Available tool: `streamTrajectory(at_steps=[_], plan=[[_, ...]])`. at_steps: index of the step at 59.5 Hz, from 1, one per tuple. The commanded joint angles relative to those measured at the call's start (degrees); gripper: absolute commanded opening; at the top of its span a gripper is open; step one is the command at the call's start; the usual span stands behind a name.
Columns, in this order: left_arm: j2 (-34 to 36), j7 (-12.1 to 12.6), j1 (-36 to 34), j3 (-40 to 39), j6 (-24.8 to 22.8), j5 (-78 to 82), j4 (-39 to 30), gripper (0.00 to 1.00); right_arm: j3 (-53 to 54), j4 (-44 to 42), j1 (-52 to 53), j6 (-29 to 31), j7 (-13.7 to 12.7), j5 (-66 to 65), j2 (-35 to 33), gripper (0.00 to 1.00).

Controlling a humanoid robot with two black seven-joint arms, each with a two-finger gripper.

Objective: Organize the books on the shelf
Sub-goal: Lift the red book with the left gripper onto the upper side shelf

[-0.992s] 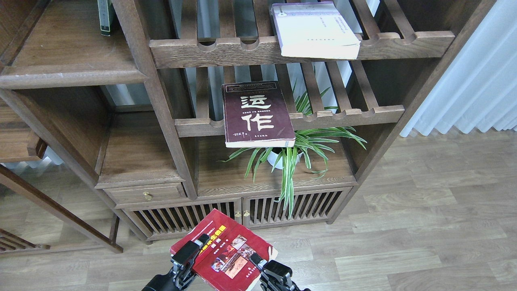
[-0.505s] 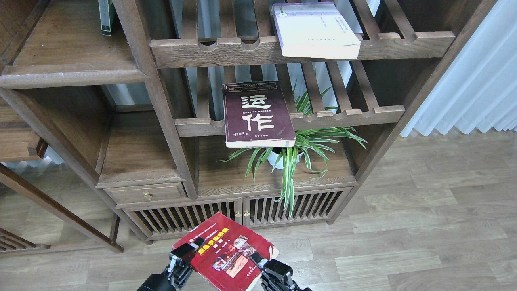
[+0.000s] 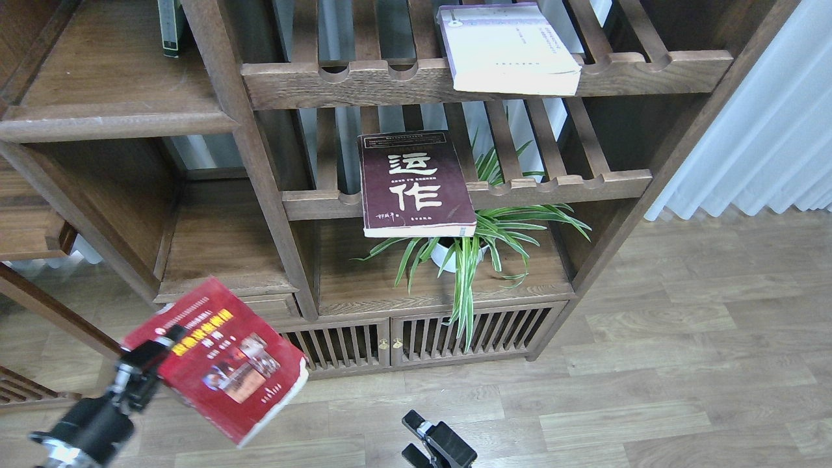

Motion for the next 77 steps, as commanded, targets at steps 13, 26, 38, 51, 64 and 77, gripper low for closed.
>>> streamTrajectory(at_steps=[13, 26, 38, 51, 64, 77], plan=[[6.82, -1.88, -9.03, -8.52, 0.00, -4.60, -0.14, 0.03, -0.55, -0.57, -0.06, -0.02, -0.04, -0.33, 0.00, 0.99], [14.21, -2.24, -25.63, -7.82, 0.00, -13.48, -0.14, 0.03, -0.82, -1.01, 0.11, -0.02, -0.13, -0.33, 0.00, 0.99], [16.59, -0.22, -42.17, -2.63, 0.00, -12.70, 0.21, 0.04, -1.08, -1.01, 0.55, -0.02, -0.04, -0.33, 0.00, 0.99], [17.29, 7.43, -49.20, -3.34, 0.00, 1.97, 6.71, 0.04, -0.91, -0.75, 0.55, -0.02, 0.31, -0.24, 0.00, 0.99], [19.05, 10.60, -56.32, -5.80, 0.00, 22.19, 12.78, 0.05, -0.12, -0.13, 0.99, -0.02, 0.40, -0.24, 0.00, 0.99], [17.91, 12.26, -64.93, -4.13, 0.00, 32.12, 17.96, 0.05, 0.94, 0.04, 1.08, -0.02, 0.58, -0.15, 0.00, 0.99]])
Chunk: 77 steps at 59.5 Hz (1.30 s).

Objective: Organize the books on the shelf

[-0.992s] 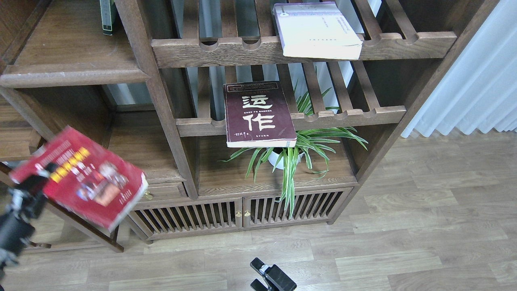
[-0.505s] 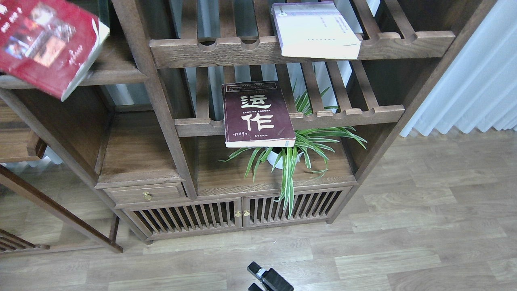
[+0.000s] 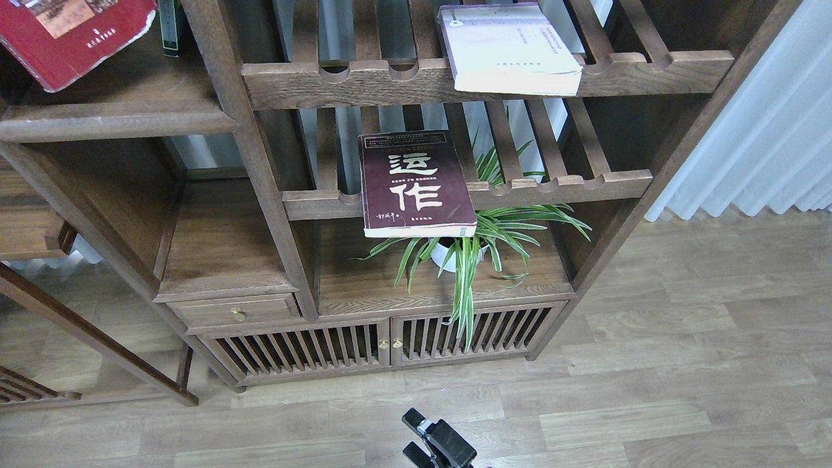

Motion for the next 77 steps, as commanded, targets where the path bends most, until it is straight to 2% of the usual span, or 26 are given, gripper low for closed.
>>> streamTrajectory(at_steps=[1, 11, 21, 32, 49, 77], plan=[[-1.10, 1.22, -4.62, 1.39, 0.00, 5.03, 2.50, 0.05, 0.62, 0.22, 0.01, 0.00, 0.04, 0.03, 0.00, 0.99], [-5.58, 2.63, -10.86, 5.34, 0.00, 10.66, 7.25, 0.05, 0.80, 1.19, 0.01, 0.00, 0.22, 0.12, 0.00, 0.99], [-10.16, 2.71, -16.05, 5.70, 0.00, 15.23, 12.44, 0.05, 2.64, 1.37, 1.07, 0.00, 0.31, 0.12, 0.00, 0.99], [-13.93, 2.54, -18.51, 6.49, 0.00, 17.26, 16.74, 0.05, 4.22, 2.07, 3.00, 0.00, 1.54, 0.12, 0.00, 0.99], [-19.21, 1.57, -23.78, 7.37, 0.00, 19.63, 24.39, 0.05, 4.22, 3.03, 3.18, 0.00, 1.54, 0.21, 0.00, 0.99], [-19.74, 0.87, -25.46, 8.24, 0.00, 29.65, 24.65, 0.05, 4.40, 4.88, 3.70, 0.00, 2.33, 0.21, 0.00, 0.99]])
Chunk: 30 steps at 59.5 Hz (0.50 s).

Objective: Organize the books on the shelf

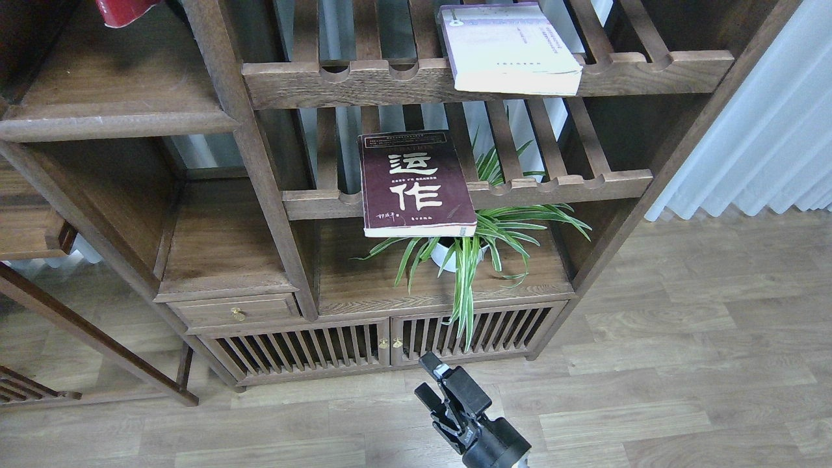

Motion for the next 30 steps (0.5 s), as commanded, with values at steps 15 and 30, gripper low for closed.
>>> streamTrajectory(at_steps=[15, 30], plan=[[-1.25, -0.05, -0.06, 1.34, 0.00, 5.19, -0.36, 0.05, 0.09, 1.13, 0.10, 0.00, 0.26, 0.09, 0.00, 0.99], [-0.98, -0.31, -0.24, 0.81, 0.00, 9.14, 0.08, 0.05, 0.09, 1.49, 0.10, 0.00, 0.26, 0.18, 0.00, 0.99]])
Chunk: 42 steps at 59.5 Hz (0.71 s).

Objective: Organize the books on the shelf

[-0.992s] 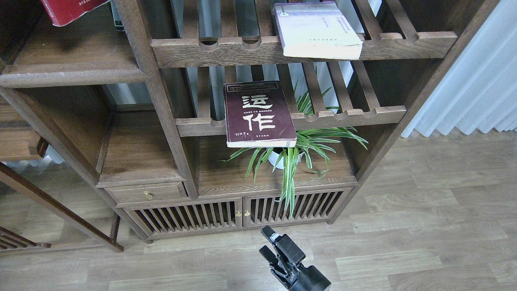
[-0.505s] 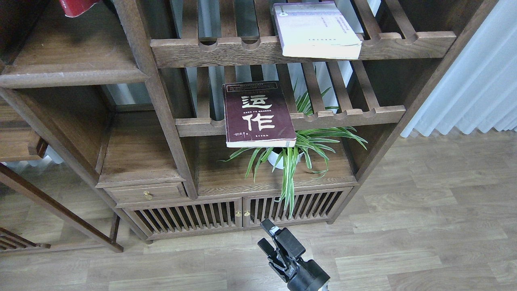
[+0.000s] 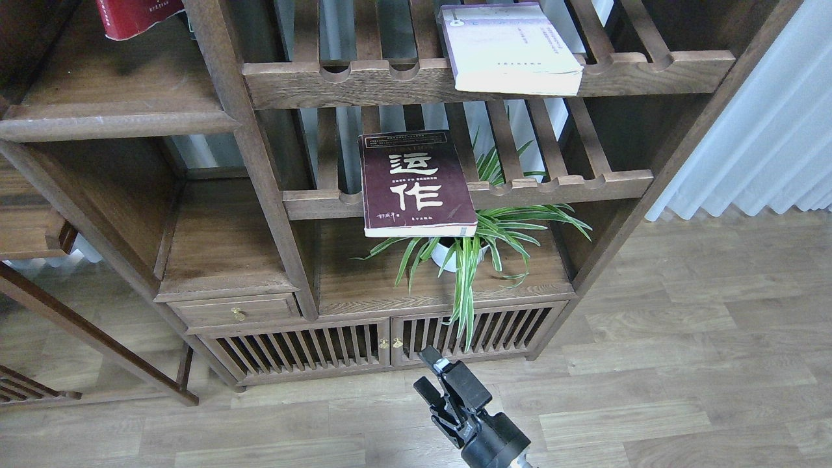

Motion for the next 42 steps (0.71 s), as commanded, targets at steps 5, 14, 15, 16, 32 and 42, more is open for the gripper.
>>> streamTrajectory(at_steps=[5, 14, 15, 16, 32, 42], plan=[[0.21, -0.12, 0.02, -0.31, -0.01, 1.79, 0.20, 0.05, -0.08, 0.03, -0.01, 0.00, 0.00, 0.09, 0.00, 0.99], [0.56, -0.21, 0.19, -0.57, -0.01, 1.97, 0.20, 0.07, -0.08, 0.03, -0.01, 0.00, 0.00, 0.00, 0.00, 0.99], [0.56, -0.21, 0.19, -0.66, -0.01, 1.97, 0.20, 0.08, -0.08, 0.03, -0.01, 0.00, 0.00, 0.00, 0.00, 0.99], [0.56, -0.21, 0.28, -0.57, -0.01, 1.97, 0.20, 0.10, -0.08, 0.03, -0.01, 0.00, 0.00, 0.00, 0.00, 0.99], [0.39, -0.12, 0.72, -0.13, -0.01, 1.97, 0.20, 0.42, 0.01, 0.03, -0.01, 0.00, 0.00, -0.09, 0.00, 0.99], [0.38, -0.30, 0.72, -0.22, -0.01, 1.27, -0.06, 0.58, 0.01, 0.03, -0.01, 0.00, 0.00, 0.00, 0.00, 0.99]])
